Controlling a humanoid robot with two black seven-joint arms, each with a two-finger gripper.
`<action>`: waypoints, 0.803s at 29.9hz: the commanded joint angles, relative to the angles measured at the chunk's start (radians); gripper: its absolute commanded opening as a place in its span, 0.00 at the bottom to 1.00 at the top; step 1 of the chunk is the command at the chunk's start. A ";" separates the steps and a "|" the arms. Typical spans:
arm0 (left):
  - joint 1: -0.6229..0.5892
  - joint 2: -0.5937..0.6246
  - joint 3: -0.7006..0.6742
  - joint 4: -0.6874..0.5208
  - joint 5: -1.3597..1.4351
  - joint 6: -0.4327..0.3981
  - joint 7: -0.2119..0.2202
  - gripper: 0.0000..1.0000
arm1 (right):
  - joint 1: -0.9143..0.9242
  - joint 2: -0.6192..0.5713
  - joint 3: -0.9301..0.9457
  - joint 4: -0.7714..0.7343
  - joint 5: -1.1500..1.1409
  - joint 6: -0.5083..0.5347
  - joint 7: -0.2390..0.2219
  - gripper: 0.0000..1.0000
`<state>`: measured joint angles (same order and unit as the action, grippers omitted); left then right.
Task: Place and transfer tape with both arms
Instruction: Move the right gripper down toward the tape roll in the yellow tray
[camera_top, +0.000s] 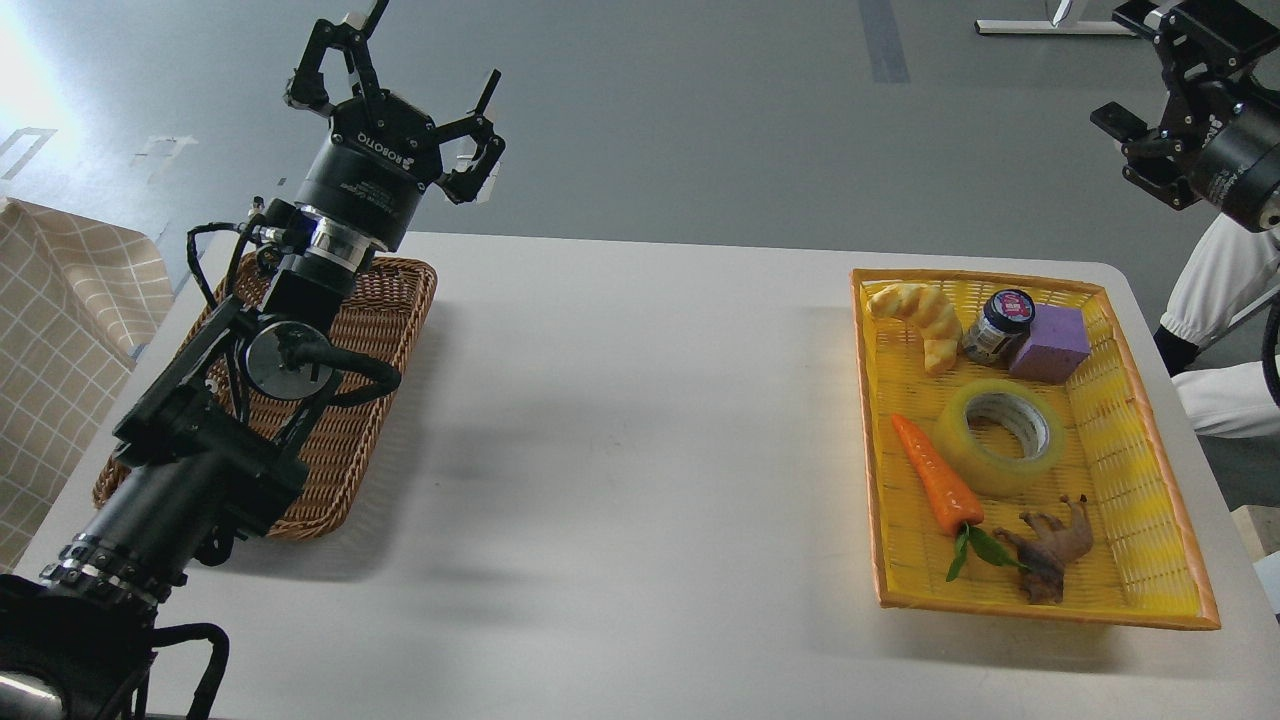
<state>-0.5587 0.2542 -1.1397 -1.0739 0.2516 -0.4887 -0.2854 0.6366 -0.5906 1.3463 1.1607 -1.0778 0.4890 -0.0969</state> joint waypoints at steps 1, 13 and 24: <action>0.000 0.000 0.000 0.000 0.000 0.000 0.000 0.98 | -0.023 -0.058 -0.035 0.056 -0.039 0.000 0.000 1.00; 0.002 0.007 0.000 0.000 0.000 0.000 0.000 0.98 | -0.044 -0.202 -0.236 0.192 -0.302 0.000 0.000 1.00; 0.006 0.010 -0.002 -0.001 0.000 0.000 0.000 0.98 | -0.146 -0.190 -0.305 0.218 -0.620 0.000 -0.001 1.00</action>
<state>-0.5524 0.2631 -1.1397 -1.0753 0.2516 -0.4887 -0.2854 0.5313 -0.7824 1.0439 1.3783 -1.6280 0.4882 -0.0979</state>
